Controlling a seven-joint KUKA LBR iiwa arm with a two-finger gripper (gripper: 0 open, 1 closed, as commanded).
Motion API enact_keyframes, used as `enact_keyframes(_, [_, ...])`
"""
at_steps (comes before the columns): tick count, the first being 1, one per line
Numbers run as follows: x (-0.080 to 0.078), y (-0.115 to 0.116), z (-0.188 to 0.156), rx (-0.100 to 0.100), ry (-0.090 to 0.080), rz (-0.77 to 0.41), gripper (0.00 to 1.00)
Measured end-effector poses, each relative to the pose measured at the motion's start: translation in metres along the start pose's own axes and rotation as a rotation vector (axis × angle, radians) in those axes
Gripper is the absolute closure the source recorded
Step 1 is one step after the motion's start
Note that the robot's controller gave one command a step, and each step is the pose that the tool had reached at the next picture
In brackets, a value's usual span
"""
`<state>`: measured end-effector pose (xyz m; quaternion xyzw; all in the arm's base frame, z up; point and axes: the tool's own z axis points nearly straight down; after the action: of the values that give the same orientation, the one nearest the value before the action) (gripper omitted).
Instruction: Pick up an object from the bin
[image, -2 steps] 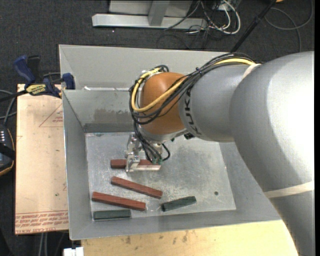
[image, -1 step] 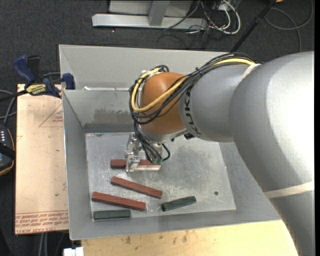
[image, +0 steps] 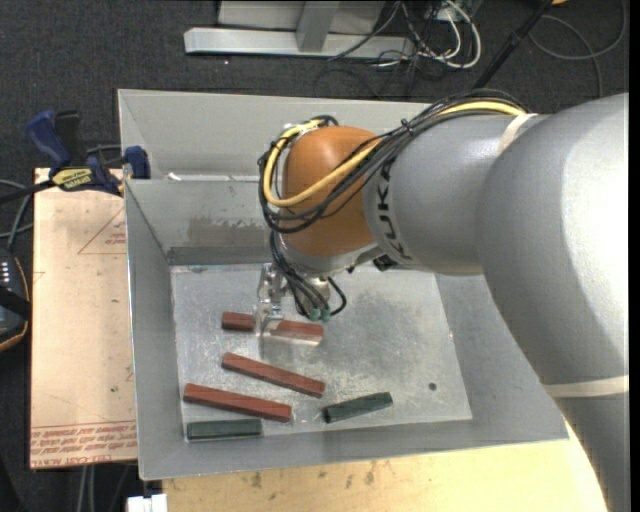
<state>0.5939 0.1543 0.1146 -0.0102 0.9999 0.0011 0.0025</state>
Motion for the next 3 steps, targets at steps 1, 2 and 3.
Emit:
enact_keyframes(1, [-0.001,0.000,-0.064,0.001,0.006,-0.014,1.00])
enact_keyframes(2, [-0.017,0.060,0.002,0.000,0.006,-0.149,0.00])
enact_keyframes(3, [-0.017,0.058,-0.002,0.000,0.004,-0.147,0.00])
